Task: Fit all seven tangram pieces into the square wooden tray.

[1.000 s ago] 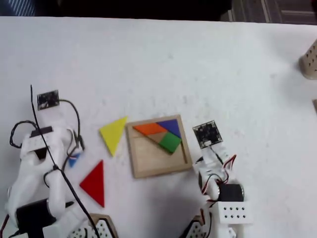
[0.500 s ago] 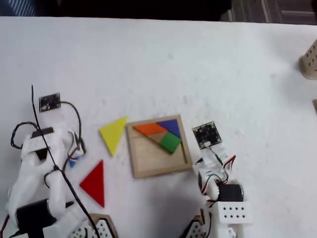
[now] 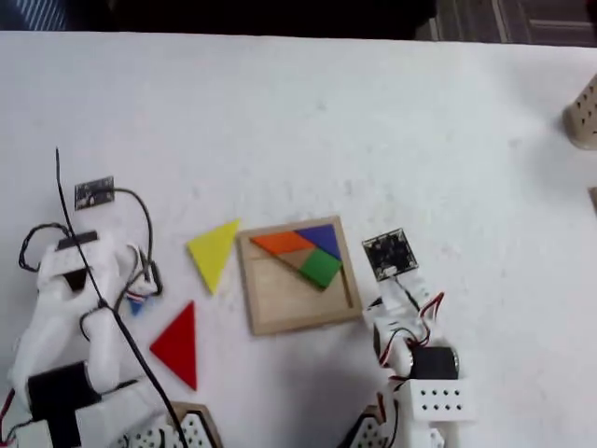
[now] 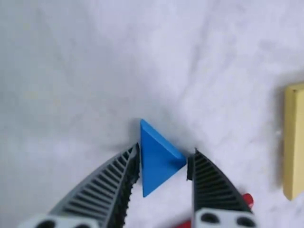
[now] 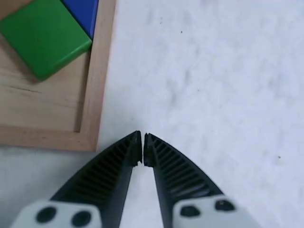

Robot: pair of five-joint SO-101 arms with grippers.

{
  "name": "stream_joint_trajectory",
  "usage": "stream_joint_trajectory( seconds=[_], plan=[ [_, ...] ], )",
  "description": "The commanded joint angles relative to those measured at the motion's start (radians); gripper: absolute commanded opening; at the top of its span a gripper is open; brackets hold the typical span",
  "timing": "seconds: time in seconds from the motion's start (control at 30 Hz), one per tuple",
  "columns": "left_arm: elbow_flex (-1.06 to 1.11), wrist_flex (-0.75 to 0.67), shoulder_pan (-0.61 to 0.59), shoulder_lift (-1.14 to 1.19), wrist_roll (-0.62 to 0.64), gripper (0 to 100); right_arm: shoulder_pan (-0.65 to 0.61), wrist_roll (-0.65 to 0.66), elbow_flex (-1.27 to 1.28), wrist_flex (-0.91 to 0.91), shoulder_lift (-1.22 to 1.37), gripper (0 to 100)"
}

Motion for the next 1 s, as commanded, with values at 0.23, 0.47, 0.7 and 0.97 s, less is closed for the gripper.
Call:
stream_joint_trajectory(
  seconds=[0.23, 0.47, 0.7, 0.97],
  plan=[
    [-0.069, 0.052, 0.018, 0.110, -0.006, 2, 0.008, 0.012, -0.009, 0.004, -0.015, 1.8],
    [-0.074, 0.054, 0.018, 0.110, -0.006, 2, 0.010, 0.012, -0.009, 0.004, -0.015, 1.8],
    [-0.172, 0.135, 0.019, 0.108, -0.005, 2, 0.010, 0.012, -0.009, 0.004, -0.015, 1.8],
    [-0.301, 0.270, 0.019, 0.108, -0.005, 2, 0.010, 0.012, -0.009, 0.004, -0.015, 1.8]
  ],
)
